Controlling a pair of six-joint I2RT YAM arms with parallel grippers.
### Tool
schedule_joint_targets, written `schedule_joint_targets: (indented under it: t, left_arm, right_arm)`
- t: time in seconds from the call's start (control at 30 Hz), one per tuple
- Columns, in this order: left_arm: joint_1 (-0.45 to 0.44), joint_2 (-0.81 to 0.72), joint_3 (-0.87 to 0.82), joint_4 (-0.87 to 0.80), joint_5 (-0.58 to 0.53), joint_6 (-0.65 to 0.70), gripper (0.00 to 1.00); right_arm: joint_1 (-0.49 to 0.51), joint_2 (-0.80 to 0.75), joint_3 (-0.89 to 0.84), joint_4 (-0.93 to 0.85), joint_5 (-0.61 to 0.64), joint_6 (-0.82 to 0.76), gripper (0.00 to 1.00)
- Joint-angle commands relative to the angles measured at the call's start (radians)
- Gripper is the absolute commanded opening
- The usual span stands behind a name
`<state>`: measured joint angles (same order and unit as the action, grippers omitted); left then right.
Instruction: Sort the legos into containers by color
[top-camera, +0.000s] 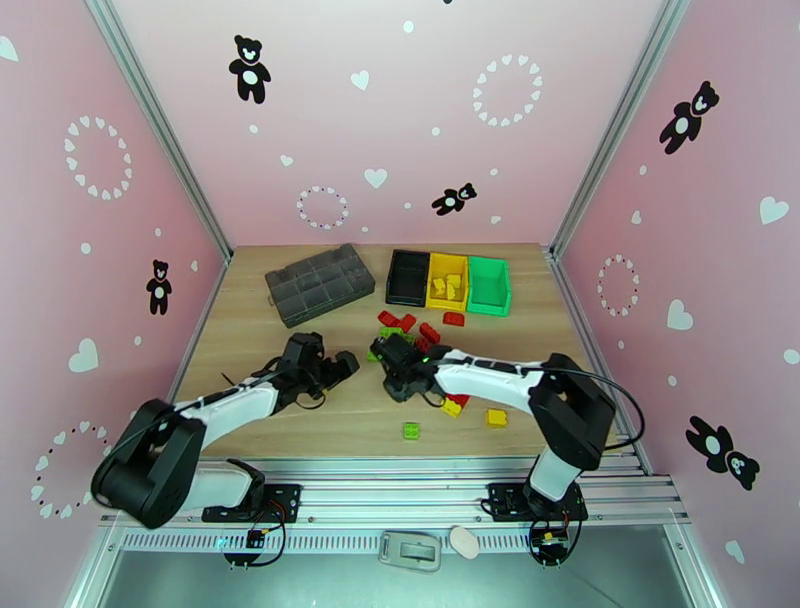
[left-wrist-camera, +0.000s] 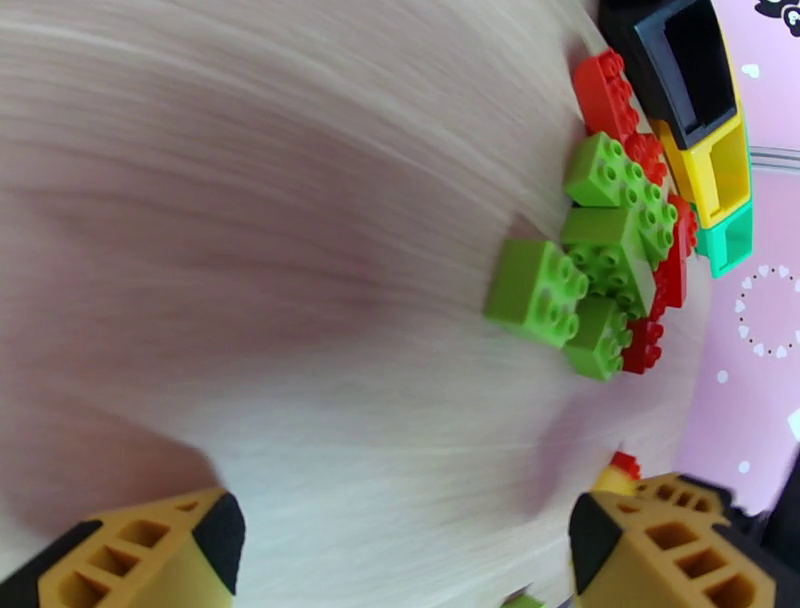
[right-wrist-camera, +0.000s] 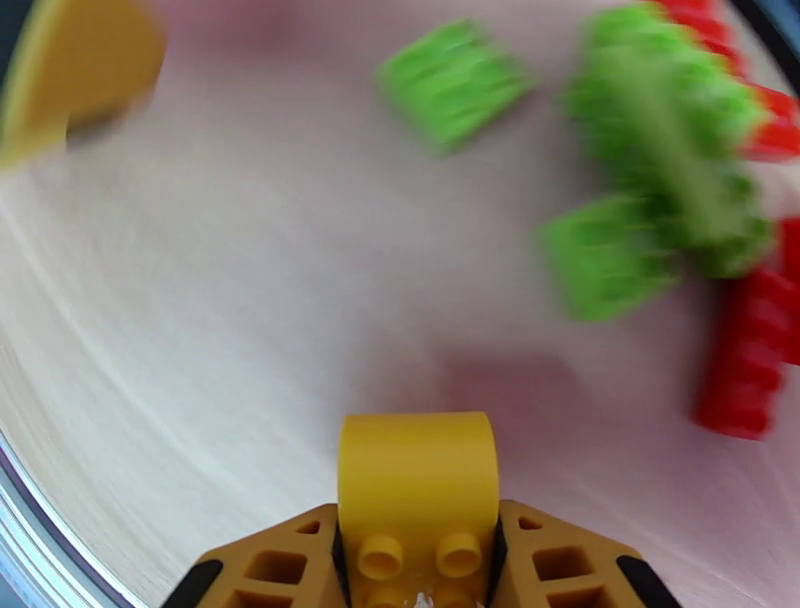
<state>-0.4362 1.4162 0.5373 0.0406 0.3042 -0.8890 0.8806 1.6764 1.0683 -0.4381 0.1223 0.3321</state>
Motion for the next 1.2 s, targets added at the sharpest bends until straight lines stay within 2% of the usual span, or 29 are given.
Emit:
schedule_joint_targets:
  t: [0.0,0.2,0.4,0.67,0.87,1.03,1.17]
  left_arm:
    - [-0.037,0.062,0.089,0.114,0.036,-0.039,0.91]
    - [-0.089,0.208,0.268,0.149,0.079,-0.05,0.9]
    - [-0.105,0.317,0.475,0.12,0.082,-0.036,0.88]
    - [-0.108,0.426,0.691,0.052,0.065,-0.001,0.87]
    - [-0.108,0.495,0.858,-0.041,0.063,0.039,0.88]
    - [-0.111,0.5,0.881,-0.054,0.061,0.042,0.88]
    - [-0.127,0.481,0.856,-0.054,0.046,0.049,0.87]
  right_arm:
    - [-0.076,-0.076,-0.007,-0.011,0.026,0.034,0.32]
    - [-0.248,-0.108,0.044,-0.005,0.017,0.058,0.33]
    - [-0.389,-0.038,0.172,-0.007,-0.016,0.071,0.32]
    - [-0.506,0.131,0.391,-0.04,-0.025,0.088,0.32]
    - [-0.549,0.282,0.6,-0.1,-0.007,0.088,0.33]
    - [-0.573,0.418,0.78,-0.165,-0.006,0.091,0.38]
    - [-0.583,0.511,0.906,-0.208,-0.013,0.088,0.54]
